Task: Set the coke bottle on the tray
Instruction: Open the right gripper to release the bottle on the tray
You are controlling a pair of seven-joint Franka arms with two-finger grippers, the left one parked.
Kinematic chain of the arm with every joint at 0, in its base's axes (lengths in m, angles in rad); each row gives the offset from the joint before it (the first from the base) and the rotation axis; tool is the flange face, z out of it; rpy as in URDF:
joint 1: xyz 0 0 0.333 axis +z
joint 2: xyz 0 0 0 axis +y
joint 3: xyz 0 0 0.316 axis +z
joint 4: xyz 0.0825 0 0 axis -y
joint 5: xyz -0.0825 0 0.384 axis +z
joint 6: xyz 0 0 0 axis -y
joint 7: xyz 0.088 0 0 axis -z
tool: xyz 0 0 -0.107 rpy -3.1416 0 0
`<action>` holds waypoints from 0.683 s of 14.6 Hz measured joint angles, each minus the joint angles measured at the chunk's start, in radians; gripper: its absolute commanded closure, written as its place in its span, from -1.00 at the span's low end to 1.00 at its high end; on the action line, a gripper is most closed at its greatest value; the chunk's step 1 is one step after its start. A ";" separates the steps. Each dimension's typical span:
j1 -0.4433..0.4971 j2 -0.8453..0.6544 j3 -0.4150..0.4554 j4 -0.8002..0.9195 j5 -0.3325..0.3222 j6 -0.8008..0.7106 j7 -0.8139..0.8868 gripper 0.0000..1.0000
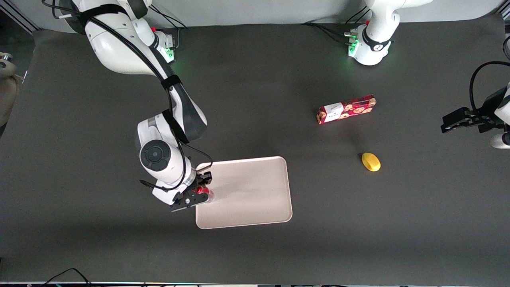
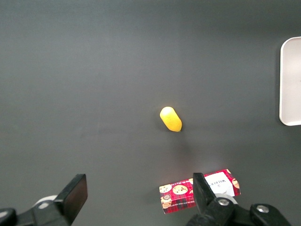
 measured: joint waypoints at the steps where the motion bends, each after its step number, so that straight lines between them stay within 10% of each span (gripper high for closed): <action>1: 0.000 0.000 0.000 0.000 0.000 0.000 0.000 -1.00; 10: -0.003 -0.026 -0.005 0.030 0.000 -0.011 0.002 -1.00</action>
